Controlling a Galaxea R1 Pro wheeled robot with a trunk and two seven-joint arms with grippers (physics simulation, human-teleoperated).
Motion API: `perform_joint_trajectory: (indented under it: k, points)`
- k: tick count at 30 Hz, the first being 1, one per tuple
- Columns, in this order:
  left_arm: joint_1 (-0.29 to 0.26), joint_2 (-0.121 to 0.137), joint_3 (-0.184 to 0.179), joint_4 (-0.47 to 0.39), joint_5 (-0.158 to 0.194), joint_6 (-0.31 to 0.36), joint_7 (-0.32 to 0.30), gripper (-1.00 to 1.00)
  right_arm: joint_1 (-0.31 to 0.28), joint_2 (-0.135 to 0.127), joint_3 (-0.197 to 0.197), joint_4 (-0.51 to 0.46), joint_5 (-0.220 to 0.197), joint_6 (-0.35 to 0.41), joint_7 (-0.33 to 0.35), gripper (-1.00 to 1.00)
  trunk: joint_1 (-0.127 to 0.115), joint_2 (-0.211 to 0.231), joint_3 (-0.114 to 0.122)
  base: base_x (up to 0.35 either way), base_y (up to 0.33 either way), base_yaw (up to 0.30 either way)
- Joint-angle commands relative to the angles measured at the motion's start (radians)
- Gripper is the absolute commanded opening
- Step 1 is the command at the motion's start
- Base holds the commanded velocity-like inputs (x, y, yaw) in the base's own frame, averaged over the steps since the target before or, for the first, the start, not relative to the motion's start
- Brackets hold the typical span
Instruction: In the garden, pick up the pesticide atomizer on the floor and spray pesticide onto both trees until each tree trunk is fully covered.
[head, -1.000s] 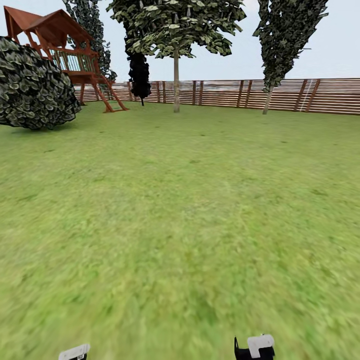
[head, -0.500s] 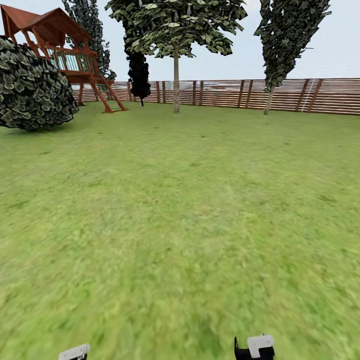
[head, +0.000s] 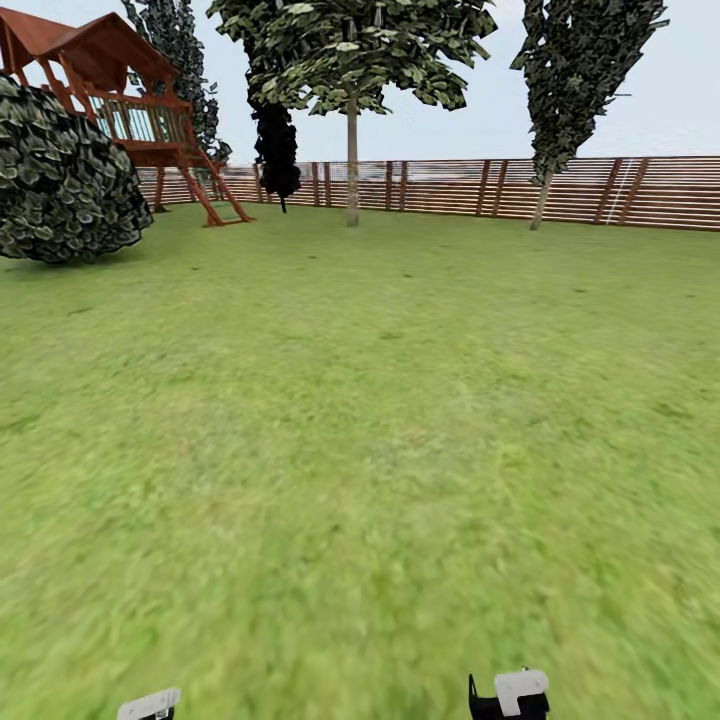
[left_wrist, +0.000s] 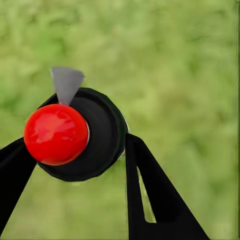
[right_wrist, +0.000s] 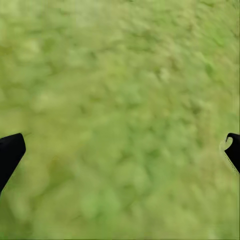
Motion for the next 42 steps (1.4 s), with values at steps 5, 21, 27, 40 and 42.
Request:
perform_joint_trajectory:
  k: [5, 21, 27, 40, 42]
  points:
    - [-0.001, 0.0, 0.005, 0.001, 0.001, -0.003, -0.005, -1.0, -0.001, 0.0, -0.004, 0.001, 0.011, -0.001, -0.008, 1.0, 0.0, 0.0, -0.001, 0.34, 0.0, 0.0]
    - [-0.001, -0.003, 0.005, 0.001, 0.0, -0.004, -0.005, -1.0, -0.001, 0.0, -0.004, 0.001, 0.011, -0.001, -0.008, 1.0, 0.0, 0.0, -0.001, 0.34, 0.0, 0.0]
    - [-0.001, -0.003, 0.005, 0.001, 0.0, -0.004, -0.005, -1.0, -0.001, 0.0, -0.004, 0.001, 0.011, -0.001, -0.008, 1.0, 0.0, 0.0, -0.001, 0.34, 0.0, 0.0]
    - [-0.001, -0.003, 0.005, 0.001, 0.0, -0.003, -0.005, -1.0, -0.001, 0.0, -0.004, 0.001, 0.011, -0.001, -0.008, 1.0, 0.0, 0.0, -0.001, 0.34, 0.0, 0.0]
    - [-0.001, -0.003, 0.005, 0.001, 0.0, -0.003, -0.005, -1.0, -0.001, 0.0, -0.004, 0.001, 0.011, -0.001, -0.008, 1.0, 0.0, 0.0, -0.001, 0.34, 0.0, 0.0]
